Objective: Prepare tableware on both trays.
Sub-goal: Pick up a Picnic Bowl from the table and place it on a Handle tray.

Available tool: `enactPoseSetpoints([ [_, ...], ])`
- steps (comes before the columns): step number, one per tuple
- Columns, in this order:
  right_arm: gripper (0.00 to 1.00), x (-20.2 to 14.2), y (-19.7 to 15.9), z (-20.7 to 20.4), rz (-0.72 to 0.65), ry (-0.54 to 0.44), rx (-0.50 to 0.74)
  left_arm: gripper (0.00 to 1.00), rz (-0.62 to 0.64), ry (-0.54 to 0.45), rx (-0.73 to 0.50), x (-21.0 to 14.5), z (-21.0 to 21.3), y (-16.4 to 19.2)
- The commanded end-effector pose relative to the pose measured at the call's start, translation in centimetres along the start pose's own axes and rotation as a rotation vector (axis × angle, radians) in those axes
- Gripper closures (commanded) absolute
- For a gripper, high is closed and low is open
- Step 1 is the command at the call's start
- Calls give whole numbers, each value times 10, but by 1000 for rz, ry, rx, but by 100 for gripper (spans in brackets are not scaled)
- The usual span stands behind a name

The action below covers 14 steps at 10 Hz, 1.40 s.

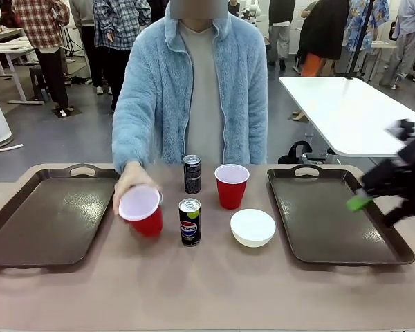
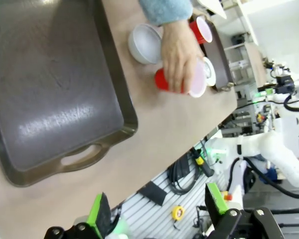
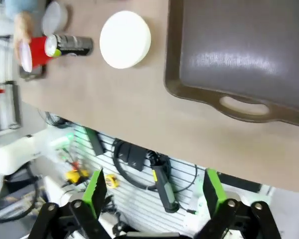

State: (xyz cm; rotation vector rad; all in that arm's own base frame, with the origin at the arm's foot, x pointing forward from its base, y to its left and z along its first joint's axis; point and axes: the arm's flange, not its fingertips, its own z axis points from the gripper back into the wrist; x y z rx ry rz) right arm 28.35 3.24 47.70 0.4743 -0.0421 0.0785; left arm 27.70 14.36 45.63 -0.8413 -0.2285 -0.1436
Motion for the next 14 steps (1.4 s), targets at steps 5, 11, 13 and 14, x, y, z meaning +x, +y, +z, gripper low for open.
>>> enactPoseSetpoints([
  [5, 0, 54, 107, -142, 7, -7, -355, 0, 1, -6, -16, -1, 1, 0],
  [11, 0, 58, 107, -151, 47, -2, -334, 0, 1, -6, -16, -1, 1, 0],
  [13, 0, 85, 113, -172, 37, -61, -375, 0, 1, -6, -16, -1, 1, 0],
  [14, 0, 93, 117, -179, 43, -70, -393, 0, 1, -6, -16, -1, 1, 0],
])
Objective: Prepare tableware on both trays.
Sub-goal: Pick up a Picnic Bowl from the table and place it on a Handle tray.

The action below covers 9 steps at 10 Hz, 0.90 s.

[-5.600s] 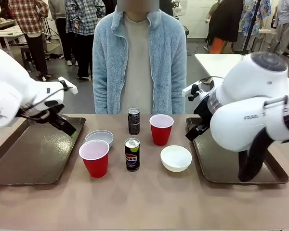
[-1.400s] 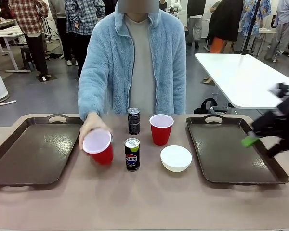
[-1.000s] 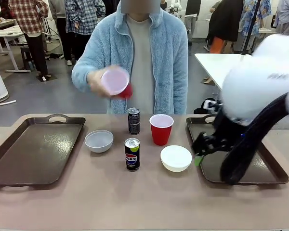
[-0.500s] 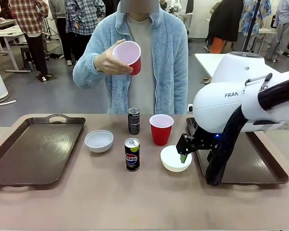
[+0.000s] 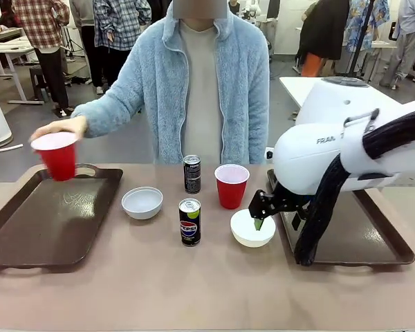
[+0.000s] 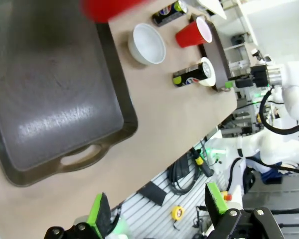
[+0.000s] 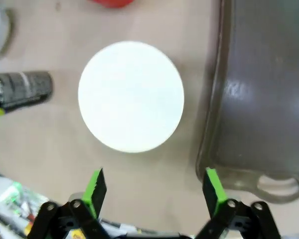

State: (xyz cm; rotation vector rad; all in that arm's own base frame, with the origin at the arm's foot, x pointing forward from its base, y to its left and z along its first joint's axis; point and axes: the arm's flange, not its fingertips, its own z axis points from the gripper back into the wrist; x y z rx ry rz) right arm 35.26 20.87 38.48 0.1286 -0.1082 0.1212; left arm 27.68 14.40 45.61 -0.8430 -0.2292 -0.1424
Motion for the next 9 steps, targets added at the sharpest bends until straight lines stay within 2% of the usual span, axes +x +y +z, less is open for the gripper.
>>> enactPoseSetpoints([
  [1, 0, 23, 15, -14, -14, -32, -51, 0, 0, -5, -15, 0, 1, 0],
  [5, 0, 54, 21, -25, -27, -60, -65, 0, 0, -5, -15, 0, 1, 0],
  [9, 0, 72, 4, -33, -66, -53, -78, 0, 0, -5, -15, 0, 1, 0],
])
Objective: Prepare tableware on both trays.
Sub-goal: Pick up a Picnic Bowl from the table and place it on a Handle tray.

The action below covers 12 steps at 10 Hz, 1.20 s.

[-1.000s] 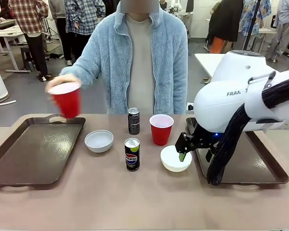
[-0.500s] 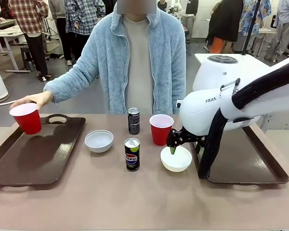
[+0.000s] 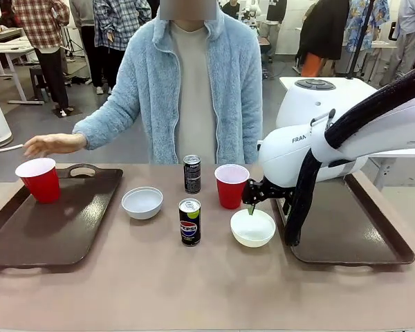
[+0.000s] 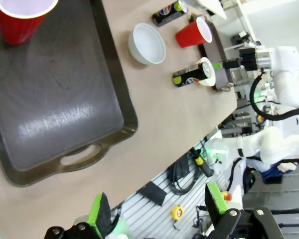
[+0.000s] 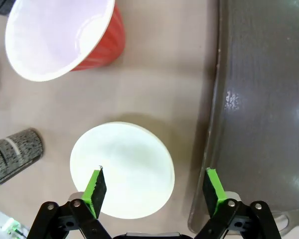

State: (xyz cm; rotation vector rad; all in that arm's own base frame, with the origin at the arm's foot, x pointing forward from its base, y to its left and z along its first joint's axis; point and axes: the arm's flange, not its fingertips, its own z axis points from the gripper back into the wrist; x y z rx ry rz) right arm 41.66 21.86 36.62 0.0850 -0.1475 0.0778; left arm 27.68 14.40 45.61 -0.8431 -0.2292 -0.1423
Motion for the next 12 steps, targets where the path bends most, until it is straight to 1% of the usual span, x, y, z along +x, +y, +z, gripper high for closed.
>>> enactPoseSetpoints([
  [1, 3, 10, 1, -11, -30, 5, -31, 0, 0, -5, -15, 0, 1, 0],
  [2, 58, 10, -2, -17, -34, 22, -36, 0, 0, -5, -15, 0, 1, 0],
  [3, 58, 13, -6, -22, -41, 29, -46, 0, 0, -5, -15, 0, 1, 0],
  [4, 100, 12, -9, -27, -46, 45, -51, 0, 0, -5, -15, 0, 1, 0],
  [5, 61, 12, -10, -30, -48, 51, -57, 0, 0, -5, -15, 0, 1, 0],
  [6, 100, 12, -9, -30, -46, 51, -60, 0, 0, -5, -15, 0, 1, 0],
  [10, 100, 10, -2, -28, -37, 28, -83, 0, 0, -5, -15, 0, 1, 0],
  [12, 100, 9, -2, -27, -37, 35, -85, 0, 0, -5, -15, 0, 1, 0],
])
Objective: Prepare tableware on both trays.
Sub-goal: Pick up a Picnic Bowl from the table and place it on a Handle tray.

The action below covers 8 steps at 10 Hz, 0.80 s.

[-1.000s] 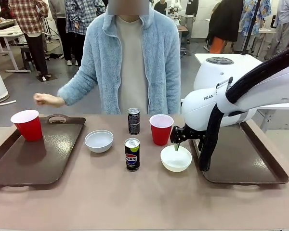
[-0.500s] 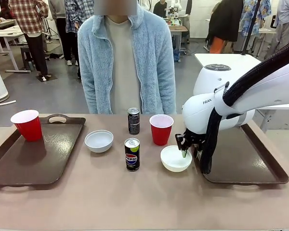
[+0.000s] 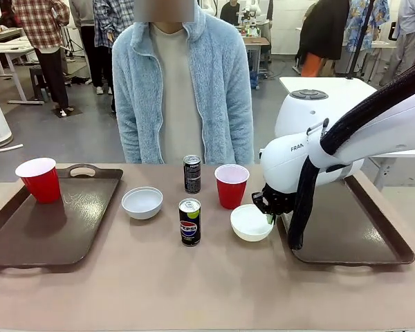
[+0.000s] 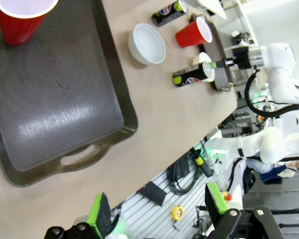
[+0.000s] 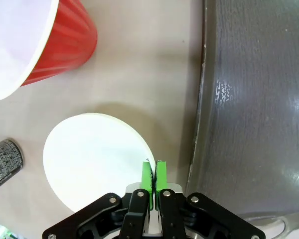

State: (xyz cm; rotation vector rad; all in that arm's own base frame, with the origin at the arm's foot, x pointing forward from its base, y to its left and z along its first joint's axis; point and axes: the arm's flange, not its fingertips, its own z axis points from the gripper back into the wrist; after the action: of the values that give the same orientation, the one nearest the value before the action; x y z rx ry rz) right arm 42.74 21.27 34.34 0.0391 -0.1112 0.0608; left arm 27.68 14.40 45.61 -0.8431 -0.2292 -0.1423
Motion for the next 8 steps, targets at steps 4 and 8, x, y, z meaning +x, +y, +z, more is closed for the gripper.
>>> enactPoseSetpoints([
  [4, 100, -30, 12, 50, 11, 46, -24, 0, 0, -5, -15, 0, 1, 0],
  [8, 100, -47, -29, 118, -24, -18, 17, 0, 0, -5, -15, 0, 1, 0],
])
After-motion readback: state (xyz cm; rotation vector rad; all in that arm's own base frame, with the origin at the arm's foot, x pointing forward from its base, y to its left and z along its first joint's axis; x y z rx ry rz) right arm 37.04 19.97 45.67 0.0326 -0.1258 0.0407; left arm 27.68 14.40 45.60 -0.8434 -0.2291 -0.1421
